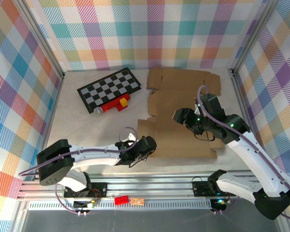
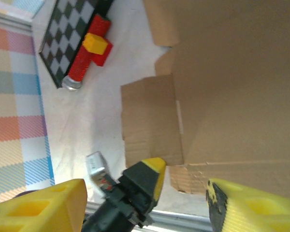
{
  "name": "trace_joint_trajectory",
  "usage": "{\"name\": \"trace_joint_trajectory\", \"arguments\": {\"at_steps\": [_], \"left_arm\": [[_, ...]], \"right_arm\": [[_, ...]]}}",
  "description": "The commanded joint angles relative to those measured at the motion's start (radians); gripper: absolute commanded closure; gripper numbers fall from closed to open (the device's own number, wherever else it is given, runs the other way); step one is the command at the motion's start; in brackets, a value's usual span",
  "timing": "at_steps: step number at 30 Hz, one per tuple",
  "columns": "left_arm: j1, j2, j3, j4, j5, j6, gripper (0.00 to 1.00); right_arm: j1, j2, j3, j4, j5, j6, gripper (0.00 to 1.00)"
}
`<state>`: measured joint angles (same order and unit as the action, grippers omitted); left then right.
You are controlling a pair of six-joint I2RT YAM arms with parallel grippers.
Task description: Fold the paper box
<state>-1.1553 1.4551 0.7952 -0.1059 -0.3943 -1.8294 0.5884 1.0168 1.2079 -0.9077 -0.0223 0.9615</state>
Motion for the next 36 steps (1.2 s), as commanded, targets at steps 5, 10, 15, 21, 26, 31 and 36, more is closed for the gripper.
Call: {"name": "trace_joint_trajectory", "arguments": {"at_steps": [5, 10, 15, 21, 26, 31, 36], "left_arm": [[0.047, -0.071, 0.145, -0.042, -0.031, 0.101, 1.00], [0.064, -0.082, 0.174, -0.038, -0.021, 0.129, 1.00], [0.078, -0.098, 0.182, -0.043, -0.009, 0.140, 1.00], [0.096, -0.107, 0.198, -0.045, 0.014, 0.167, 1.00], [0.102, -0.111, 0.203, -0.046, 0.031, 0.172, 1.00], [0.107, -0.113, 0.217, -0.053, 0.044, 0.176, 1.00], [0.110, -0.108, 0.225, -0.049, 0.058, 0.177, 1.00]], "right_arm": [[-0.006, -0.036, -0.075, -0.079, 0.019, 0.330, 0.35], [-0.006, -0.083, -0.128, -0.088, 0.043, 0.462, 0.27], [-0.006, -0.106, -0.166, -0.104, 0.067, 0.491, 0.25], [-0.006, -0.163, -0.268, -0.069, 0.064, 0.518, 0.24], [-0.005, -0.233, -0.359, 0.082, 0.125, 0.495, 0.21], [-0.013, -0.224, -0.422, 0.279, 0.151, 0.522, 0.25], [-0.047, -0.196, -0.421, 0.340, 0.154, 0.531, 0.36]]}}
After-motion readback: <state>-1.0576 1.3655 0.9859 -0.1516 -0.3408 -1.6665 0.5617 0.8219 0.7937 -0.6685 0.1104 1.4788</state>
